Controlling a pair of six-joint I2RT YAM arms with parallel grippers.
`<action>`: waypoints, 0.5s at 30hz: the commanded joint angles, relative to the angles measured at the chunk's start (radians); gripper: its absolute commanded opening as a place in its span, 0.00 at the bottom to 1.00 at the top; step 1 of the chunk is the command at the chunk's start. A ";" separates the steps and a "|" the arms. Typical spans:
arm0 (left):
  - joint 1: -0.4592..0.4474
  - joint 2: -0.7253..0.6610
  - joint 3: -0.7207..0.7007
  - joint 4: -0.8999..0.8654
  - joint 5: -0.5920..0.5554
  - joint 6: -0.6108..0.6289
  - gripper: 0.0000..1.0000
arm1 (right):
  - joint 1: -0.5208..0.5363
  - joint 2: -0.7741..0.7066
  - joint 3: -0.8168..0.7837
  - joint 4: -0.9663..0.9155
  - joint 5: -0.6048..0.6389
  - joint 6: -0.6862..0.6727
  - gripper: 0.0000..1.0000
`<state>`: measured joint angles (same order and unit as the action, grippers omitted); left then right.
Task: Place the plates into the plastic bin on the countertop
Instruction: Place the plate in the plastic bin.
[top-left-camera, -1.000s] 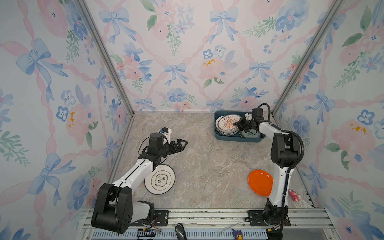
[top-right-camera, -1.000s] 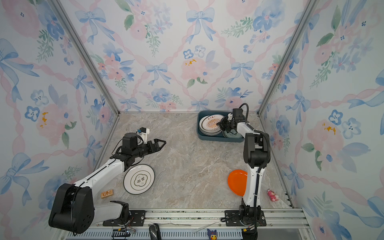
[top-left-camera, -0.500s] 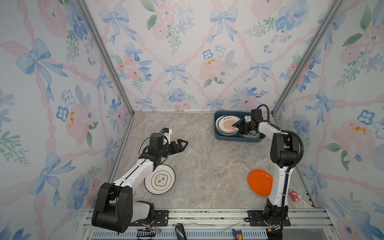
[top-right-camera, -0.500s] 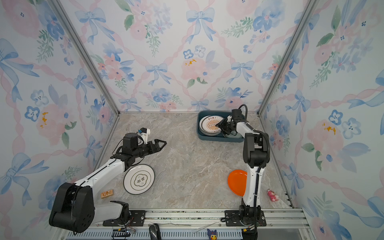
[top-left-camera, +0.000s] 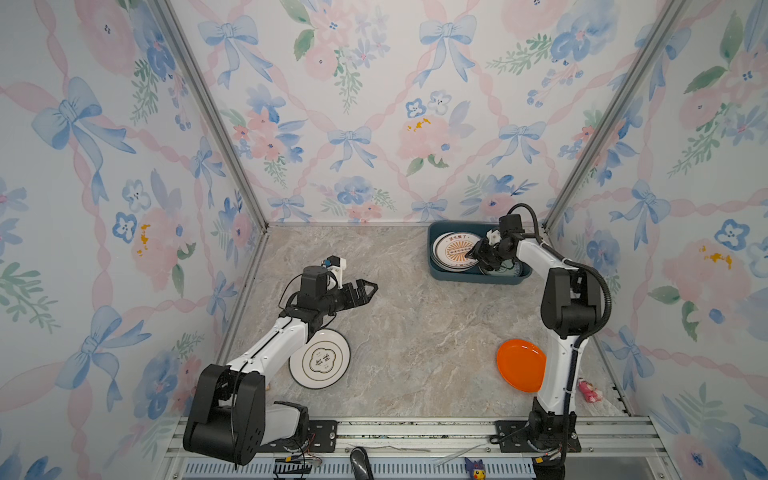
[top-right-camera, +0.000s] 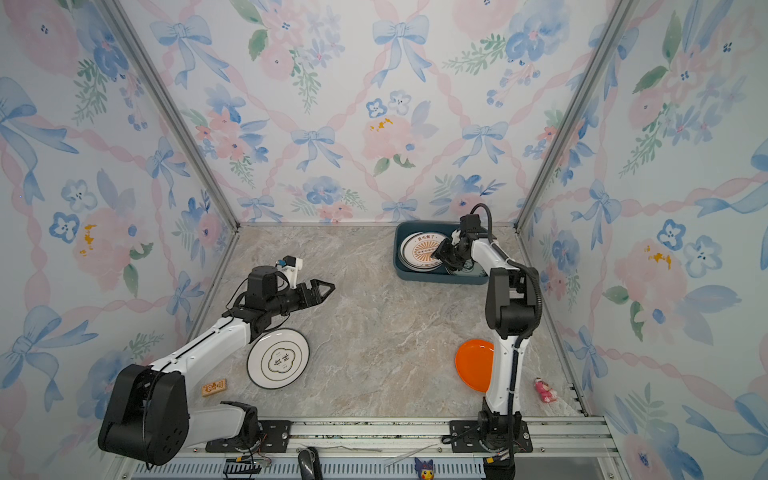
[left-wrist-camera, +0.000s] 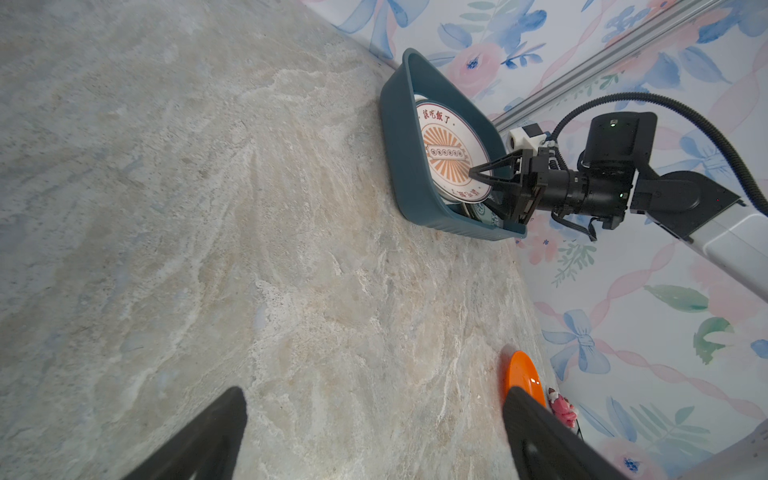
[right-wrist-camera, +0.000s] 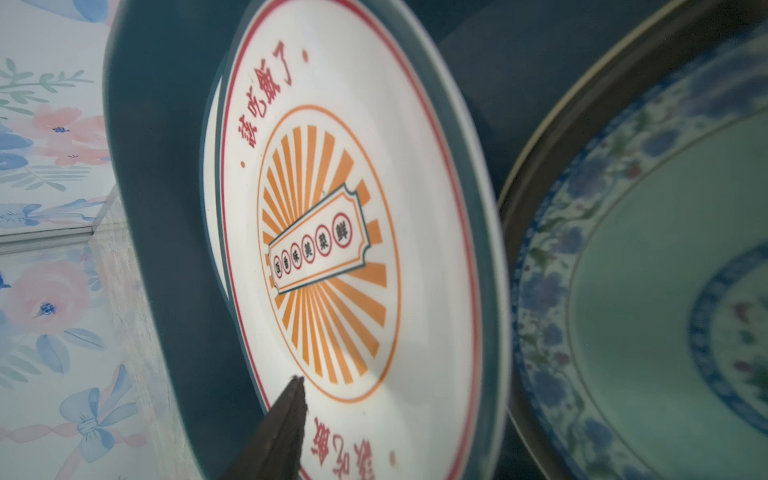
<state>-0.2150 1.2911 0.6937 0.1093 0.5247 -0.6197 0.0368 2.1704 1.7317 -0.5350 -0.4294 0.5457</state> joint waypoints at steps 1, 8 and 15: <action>-0.009 0.001 -0.005 0.017 0.017 0.030 0.98 | 0.007 -0.044 0.017 -0.110 0.054 -0.053 0.49; -0.020 -0.004 -0.008 0.013 0.010 0.036 0.98 | 0.007 -0.091 0.007 -0.134 0.090 -0.074 0.49; -0.092 0.037 0.020 0.028 0.010 0.035 0.98 | 0.000 -0.180 -0.040 -0.134 0.149 -0.091 0.49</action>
<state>-0.2760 1.2995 0.6941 0.1112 0.5247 -0.6044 0.0364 2.0750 1.7126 -0.6369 -0.3260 0.4801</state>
